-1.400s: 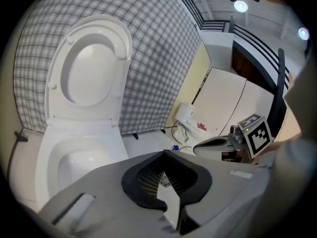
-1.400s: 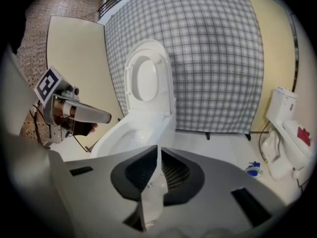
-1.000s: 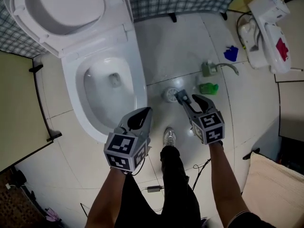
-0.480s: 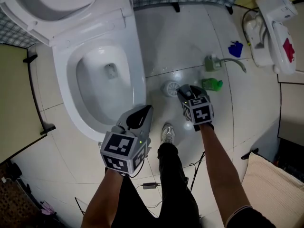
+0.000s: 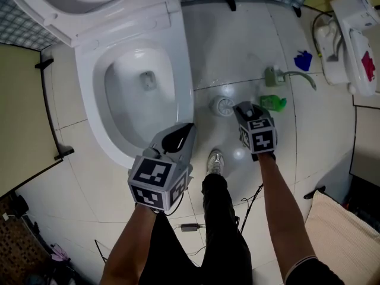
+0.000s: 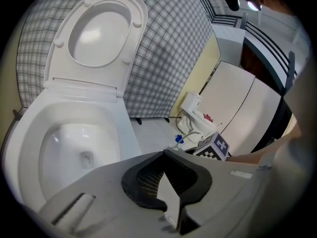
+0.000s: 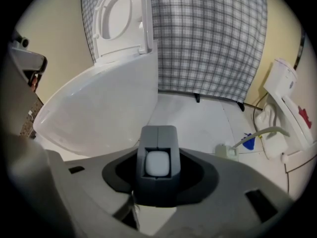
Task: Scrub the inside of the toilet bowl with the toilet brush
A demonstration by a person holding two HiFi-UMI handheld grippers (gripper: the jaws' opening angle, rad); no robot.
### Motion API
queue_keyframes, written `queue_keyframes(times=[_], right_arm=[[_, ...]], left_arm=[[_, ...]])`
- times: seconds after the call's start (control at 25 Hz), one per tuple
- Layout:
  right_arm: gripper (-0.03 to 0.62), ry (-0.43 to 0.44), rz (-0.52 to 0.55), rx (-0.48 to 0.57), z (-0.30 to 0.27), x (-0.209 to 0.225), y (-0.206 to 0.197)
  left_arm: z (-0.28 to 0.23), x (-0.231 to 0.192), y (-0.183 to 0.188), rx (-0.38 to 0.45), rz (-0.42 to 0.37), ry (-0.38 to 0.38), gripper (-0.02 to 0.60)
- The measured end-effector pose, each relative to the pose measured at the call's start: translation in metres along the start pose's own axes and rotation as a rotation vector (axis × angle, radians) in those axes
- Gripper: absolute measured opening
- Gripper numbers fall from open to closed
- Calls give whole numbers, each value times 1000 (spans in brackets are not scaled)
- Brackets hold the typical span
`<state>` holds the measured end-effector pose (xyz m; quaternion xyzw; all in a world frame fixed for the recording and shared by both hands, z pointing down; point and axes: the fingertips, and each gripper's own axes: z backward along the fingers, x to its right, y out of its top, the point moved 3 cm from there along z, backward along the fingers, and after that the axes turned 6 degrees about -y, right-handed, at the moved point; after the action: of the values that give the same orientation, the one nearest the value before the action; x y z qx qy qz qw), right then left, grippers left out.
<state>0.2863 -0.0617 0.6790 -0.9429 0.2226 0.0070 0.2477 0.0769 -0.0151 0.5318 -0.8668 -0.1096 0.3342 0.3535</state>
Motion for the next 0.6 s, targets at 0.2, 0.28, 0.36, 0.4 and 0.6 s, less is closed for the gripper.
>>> queue_keyframes(times=[0.2, 0.28, 0.36, 0.4, 0.6], right_arm=[[196, 6, -3, 32, 41, 3, 9], [196, 0, -10, 63, 63, 7, 17], [196, -8, -19, 109, 93, 9, 28], [196, -11, -25, 139, 109, 10, 35], [196, -33, -8, 310, 195, 11, 95]], left_arm=[[9, 7, 10, 6, -10, -3, 8], [13, 10, 18, 21, -14, -5, 8], [22, 12, 27, 36, -13, -3, 8], [27, 12, 31, 43, -14, -1, 8], [56, 11, 62, 96, -29, 11, 9]])
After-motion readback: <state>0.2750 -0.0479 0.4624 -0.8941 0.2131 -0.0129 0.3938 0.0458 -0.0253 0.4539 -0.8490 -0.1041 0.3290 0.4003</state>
